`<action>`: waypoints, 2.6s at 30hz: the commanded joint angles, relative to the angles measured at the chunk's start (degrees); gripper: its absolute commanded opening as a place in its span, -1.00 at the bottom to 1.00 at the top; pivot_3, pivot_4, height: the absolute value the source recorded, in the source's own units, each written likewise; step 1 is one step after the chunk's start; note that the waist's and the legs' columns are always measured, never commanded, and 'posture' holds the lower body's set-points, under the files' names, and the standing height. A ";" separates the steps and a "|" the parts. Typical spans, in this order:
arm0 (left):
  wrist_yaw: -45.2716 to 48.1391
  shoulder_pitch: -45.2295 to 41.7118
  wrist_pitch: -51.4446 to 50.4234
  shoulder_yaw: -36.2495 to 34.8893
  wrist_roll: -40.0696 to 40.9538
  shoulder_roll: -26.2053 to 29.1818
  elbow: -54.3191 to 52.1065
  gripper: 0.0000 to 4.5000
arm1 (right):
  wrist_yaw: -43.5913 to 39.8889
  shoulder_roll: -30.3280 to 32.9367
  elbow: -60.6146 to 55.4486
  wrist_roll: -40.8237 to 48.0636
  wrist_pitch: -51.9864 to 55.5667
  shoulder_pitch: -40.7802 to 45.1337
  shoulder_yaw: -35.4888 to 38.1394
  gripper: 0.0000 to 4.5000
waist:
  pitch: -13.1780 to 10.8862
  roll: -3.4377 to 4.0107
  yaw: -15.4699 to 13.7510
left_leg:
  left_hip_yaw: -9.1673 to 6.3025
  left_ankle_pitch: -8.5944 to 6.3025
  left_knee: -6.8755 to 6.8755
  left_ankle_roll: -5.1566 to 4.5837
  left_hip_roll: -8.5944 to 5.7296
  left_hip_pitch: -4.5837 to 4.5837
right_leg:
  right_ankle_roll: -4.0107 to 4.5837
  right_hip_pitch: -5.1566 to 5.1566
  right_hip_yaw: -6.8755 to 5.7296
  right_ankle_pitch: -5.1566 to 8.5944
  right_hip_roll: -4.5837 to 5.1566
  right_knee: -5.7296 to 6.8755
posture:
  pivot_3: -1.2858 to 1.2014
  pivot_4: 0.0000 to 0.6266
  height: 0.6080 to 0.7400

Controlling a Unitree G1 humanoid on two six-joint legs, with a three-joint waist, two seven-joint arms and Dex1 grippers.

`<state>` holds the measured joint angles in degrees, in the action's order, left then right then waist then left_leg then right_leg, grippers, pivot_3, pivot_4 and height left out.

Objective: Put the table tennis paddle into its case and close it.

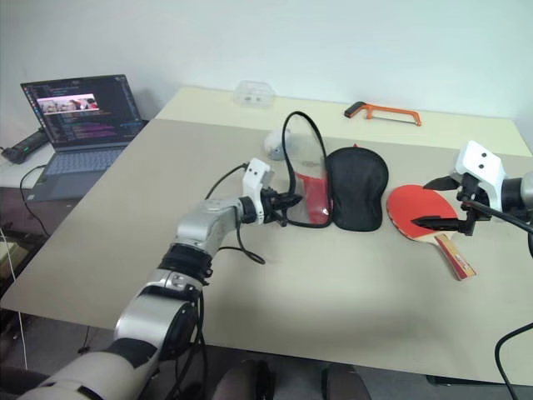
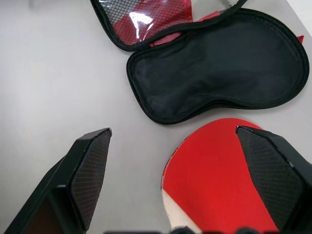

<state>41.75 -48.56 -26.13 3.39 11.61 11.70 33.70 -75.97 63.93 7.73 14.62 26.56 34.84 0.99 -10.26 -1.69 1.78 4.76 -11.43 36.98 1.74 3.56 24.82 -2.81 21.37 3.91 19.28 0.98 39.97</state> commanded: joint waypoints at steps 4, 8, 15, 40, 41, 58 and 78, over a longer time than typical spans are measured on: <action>-3.63 2.99 -3.51 -0.38 -0.82 2.23 -9.47 -0.98 | 0.46 0.43 -1.15 0.22 -0.83 -0.24 1.38 1.00 | 0.00 0.00 -0.02 | -0.01 0.00 0.01 0.00 0.01 0.00 | 0.00 0.00 0.00 0.00 0.01 0.01 | 0.03 -0.52 1.00; -6.41 3.10 -4.09 -1.51 -0.89 3.19 -10.86 -0.67 | 0.34 0.10 -0.65 -0.03 -1.02 0.43 0.75 1.00 | 0.00 0.00 -0.03 | -0.01 0.00 0.01 0.00 0.00 0.00 | 0.00 -0.01 -0.01 0.00 0.01 0.01 | 0.03 -0.52 1.00; -9.34 2.80 -4.45 -2.04 -0.74 3.18 -11.26 0.43 | 0.13 -0.75 0.21 -0.70 -1.47 1.56 -0.56 1.00 | 0.00 0.00 -0.03 | -0.02 0.00 0.01 0.00 0.00 0.00 | 0.00 -0.01 -0.01 0.00 0.01 0.00 | 0.03 -0.52 1.00; 17.76 13.32 -13.43 -9.52 20.06 26.97 -41.36 0.99 | 34.20 -8.18 -7.54 -1.14 38.75 -12.09 11.68 1.00 | 0.03 0.05 -0.13 | -0.05 -0.09 0.00 -0.16 0.05 -0.01 | -0.08 -0.06 -0.01 -0.04 0.06 0.02 | 0.03 -0.52 1.00; 18.17 13.15 -13.94 -9.79 21.30 26.98 -41.73 0.99 | 34.40 -8.53 -7.51 -0.88 39.14 -12.69 11.68 1.00 | 0.03 0.05 -0.10 | -0.06 -0.09 -0.01 -0.16 0.04 -0.01 | -0.08 -0.05 -0.02 -0.04 0.05 0.02 | 0.03 -0.52 1.00; 21.27 18.05 -16.62 -9.07 26.03 32.77 -46.82 1.00 | 41.53 -19.47 -3.49 0.98 37.59 -12.00 10.22 0.46 | 0.27 -0.33 0.92 | -0.03 -0.09 -0.02 -0.16 0.08 -0.04 | -0.05 -0.03 0.08 -0.05 -0.13 0.01 | 0.03 -0.52 1.00; 18.98 19.81 -13.84 -11.27 24.21 34.84 -43.61 1.00 | 57.74 -24.49 -19.09 -0.85 53.36 0.72 15.70 -0.53 | 0.23 -0.28 1.30 | 0.01 -0.10 -0.16 -0.16 0.11 0.04 | -0.07 0.15 0.15 -0.07 -0.08 -0.01 | 0.03 -0.52 1.00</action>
<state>61.12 -28.52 -40.92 -5.99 35.59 46.03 -9.27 -20.70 39.66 -6.76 14.54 78.57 33.19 14.63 -10.02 -1.97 3.08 4.77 -11.53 36.81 1.57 3.66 24.86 -2.87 21.53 4.06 19.21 0.90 39.95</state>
